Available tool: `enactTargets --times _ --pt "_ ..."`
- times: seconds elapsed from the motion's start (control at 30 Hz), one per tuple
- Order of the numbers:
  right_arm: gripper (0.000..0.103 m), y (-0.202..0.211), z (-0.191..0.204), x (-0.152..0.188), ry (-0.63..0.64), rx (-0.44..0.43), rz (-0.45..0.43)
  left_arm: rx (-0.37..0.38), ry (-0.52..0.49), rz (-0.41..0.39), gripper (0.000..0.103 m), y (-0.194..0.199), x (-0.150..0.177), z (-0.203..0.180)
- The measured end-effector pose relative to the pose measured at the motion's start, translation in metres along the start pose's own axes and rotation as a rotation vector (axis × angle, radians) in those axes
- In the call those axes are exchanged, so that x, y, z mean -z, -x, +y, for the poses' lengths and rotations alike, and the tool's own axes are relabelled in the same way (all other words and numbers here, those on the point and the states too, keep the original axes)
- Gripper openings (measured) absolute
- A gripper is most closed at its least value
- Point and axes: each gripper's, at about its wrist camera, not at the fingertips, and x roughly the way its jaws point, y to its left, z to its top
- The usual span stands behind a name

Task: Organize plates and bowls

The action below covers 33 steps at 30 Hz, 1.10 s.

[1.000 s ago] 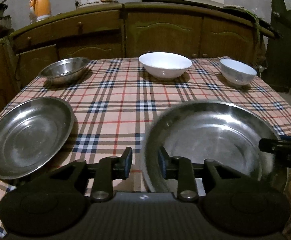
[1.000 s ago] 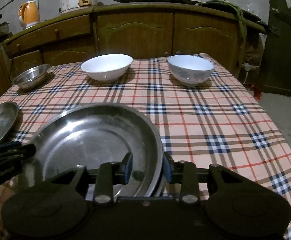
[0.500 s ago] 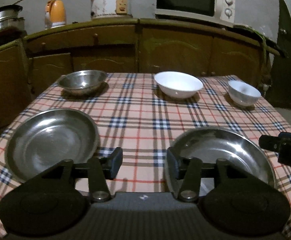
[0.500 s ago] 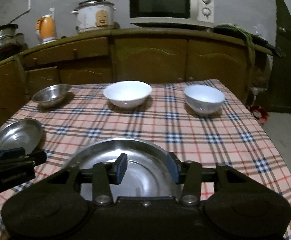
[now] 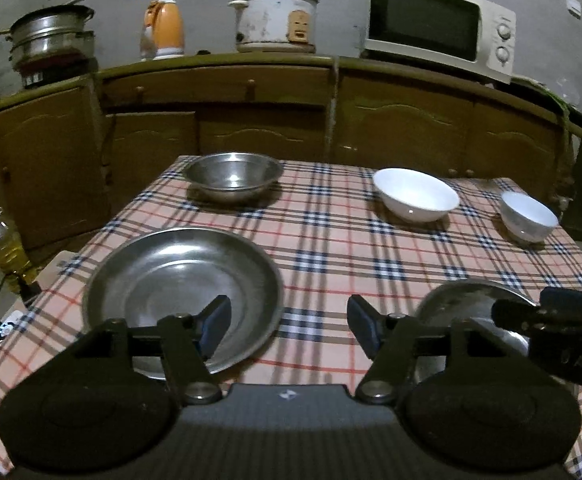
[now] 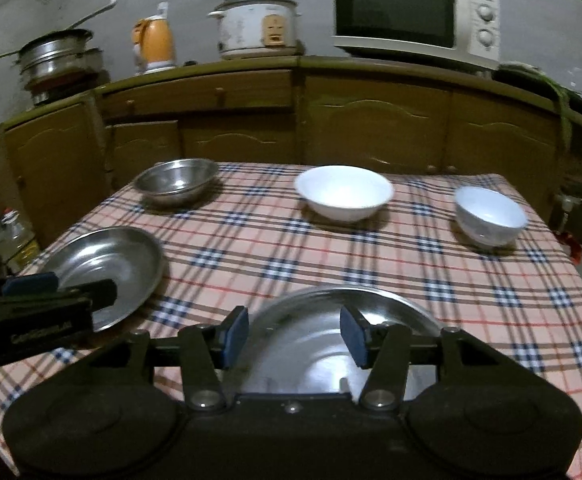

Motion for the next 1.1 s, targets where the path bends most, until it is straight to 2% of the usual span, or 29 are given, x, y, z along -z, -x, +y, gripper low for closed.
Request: enactTargets --times 0.6,0.77,0.9,1.1 --pt "0.063 -0.049 0.085 -0.015 0.093 -0.104 0.040 -0.075 0.086 0.018 0.066 -0.021 -0.007 0.071" --pt "0.063 -0.068 0.103 -0.017 0.112 -0.121 0.055 -0.114 0.099 0.031 0.066 -0.033 -0.011 0.091" --pt "0.071 -0.089 0.111 -0.019 0.086 -0.128 0.081 -0.156 0.114 0.044 0.066 -0.046 -0.017 0.109" --pt "0.073 -0.120 0.116 -0.022 0.042 -0.127 0.128 -0.231 0.188 0.104 0.066 -0.077 -0.022 0.147"
